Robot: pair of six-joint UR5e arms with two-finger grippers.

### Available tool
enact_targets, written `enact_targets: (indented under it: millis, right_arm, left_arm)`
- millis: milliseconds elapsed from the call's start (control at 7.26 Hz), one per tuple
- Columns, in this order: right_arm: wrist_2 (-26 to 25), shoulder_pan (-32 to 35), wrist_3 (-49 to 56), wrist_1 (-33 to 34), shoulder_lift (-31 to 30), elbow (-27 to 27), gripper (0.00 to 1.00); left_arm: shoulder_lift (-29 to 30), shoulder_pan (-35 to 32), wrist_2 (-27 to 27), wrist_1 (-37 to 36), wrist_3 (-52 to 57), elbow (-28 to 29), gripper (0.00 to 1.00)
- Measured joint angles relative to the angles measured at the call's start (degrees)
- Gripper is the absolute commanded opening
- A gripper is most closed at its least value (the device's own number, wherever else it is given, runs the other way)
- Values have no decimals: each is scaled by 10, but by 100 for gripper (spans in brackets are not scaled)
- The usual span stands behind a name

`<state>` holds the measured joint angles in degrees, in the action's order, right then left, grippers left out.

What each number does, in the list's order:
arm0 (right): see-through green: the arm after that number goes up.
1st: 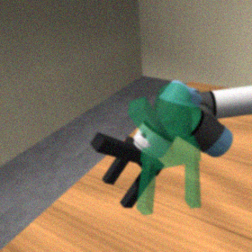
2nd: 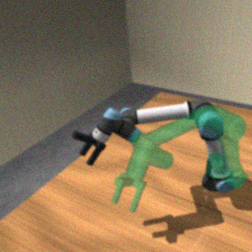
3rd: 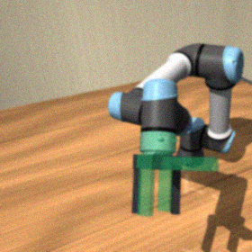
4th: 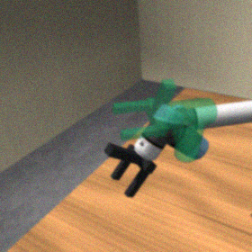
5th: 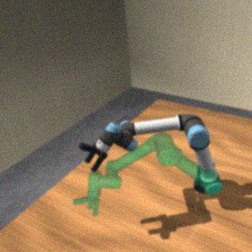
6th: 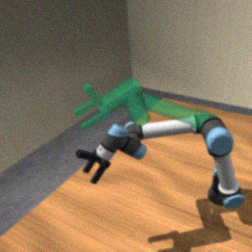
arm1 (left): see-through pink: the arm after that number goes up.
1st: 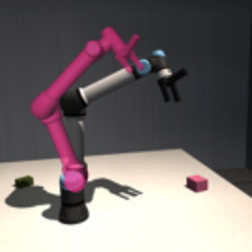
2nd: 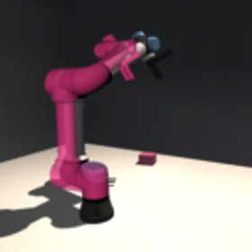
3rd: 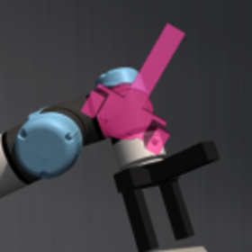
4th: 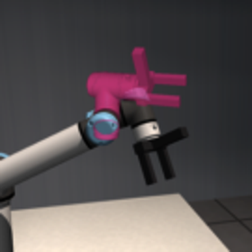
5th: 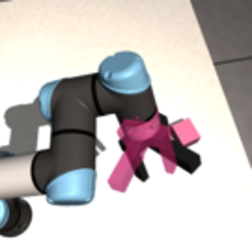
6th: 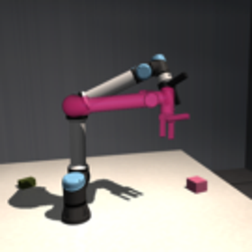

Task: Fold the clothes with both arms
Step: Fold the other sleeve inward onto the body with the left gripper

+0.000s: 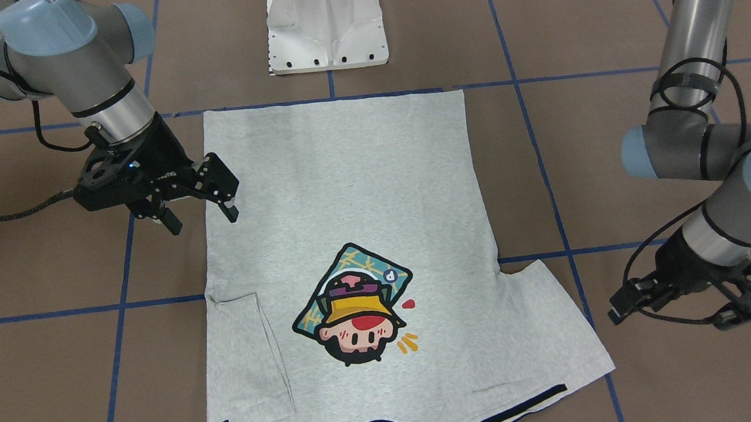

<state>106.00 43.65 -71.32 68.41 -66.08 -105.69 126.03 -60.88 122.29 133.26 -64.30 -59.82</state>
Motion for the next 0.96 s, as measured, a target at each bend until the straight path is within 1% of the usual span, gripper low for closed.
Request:
enact_targets:
  millis: [138,413,551,689,964]
  right_arm:
    - [-2,0,1,0,-4,-4,99]
    - [-4,-1,1,1,-5,-2,99]
    - [-5,-1,1,1,-5,-1,99]
    - [-5,-2,1,1,-5,0,99]
    - [-5,-2,1,1,-5,2,99]
  left_arm:
    - [19,10,-29,11,-14,29,79]
    - [54,25,-75,34,-21,87,70]
    - [66,31,-85,56,-22,117,65]
    - [75,36,-91,79,-23,146,64]
    - [82,43,-96,97,-23,171,60]
